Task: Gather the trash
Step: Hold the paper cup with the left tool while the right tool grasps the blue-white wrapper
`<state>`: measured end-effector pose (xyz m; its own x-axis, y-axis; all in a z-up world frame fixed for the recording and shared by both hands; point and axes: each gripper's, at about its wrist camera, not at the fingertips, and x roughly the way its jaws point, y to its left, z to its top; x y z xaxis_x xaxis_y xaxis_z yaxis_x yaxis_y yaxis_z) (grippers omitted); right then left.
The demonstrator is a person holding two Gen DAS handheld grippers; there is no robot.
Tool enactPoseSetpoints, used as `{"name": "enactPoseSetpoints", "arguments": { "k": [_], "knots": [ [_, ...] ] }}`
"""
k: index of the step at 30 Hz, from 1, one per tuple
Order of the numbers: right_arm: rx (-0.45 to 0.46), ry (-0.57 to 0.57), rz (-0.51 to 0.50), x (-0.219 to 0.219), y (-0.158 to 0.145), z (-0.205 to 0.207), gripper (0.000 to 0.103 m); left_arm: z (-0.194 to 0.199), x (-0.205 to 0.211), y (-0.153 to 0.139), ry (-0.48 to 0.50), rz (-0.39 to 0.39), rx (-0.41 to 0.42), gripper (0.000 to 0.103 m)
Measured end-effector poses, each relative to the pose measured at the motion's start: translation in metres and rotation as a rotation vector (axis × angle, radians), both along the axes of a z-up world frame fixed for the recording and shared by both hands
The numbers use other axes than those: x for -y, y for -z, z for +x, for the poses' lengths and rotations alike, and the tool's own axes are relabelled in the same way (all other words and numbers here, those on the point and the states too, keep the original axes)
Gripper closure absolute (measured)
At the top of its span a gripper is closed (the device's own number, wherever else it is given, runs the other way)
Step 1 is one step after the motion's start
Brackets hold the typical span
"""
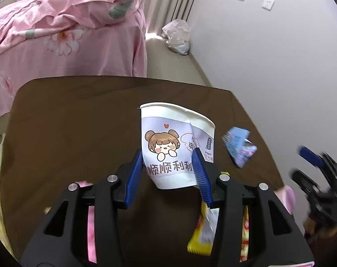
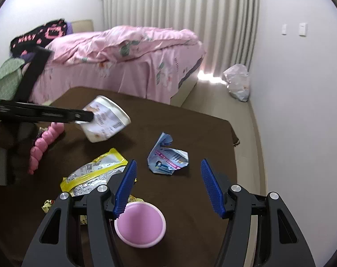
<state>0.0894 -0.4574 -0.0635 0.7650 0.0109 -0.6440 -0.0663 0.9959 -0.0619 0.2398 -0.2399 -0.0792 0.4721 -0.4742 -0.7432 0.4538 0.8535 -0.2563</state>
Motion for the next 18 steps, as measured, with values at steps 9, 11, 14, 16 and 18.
{"name": "enactPoseSetpoints", "arguments": {
  "k": [9,11,14,16,18],
  "knots": [
    [-0.078,0.000,0.190,0.021,0.006,0.057,0.059,-0.053,-0.071,-0.028,-0.095,-0.110,0.044,0.060],
    [-0.101,0.013,0.186,0.012,0.008,0.068,0.063,-0.062,-0.083,-0.030,-0.104,-0.111,0.065,0.060],
    [-0.154,0.061,0.196,0.002,0.013,0.082,0.069,-0.074,-0.096,-0.032,-0.106,-0.087,0.099,0.060],
    [-0.186,0.105,0.212,0.000,0.014,0.090,0.069,-0.078,-0.103,-0.033,-0.118,-0.077,0.120,0.060],
    [-0.214,0.147,0.230,0.000,0.016,0.100,0.070,-0.078,-0.113,-0.033,-0.135,-0.089,0.123,0.060]
  ]
}}
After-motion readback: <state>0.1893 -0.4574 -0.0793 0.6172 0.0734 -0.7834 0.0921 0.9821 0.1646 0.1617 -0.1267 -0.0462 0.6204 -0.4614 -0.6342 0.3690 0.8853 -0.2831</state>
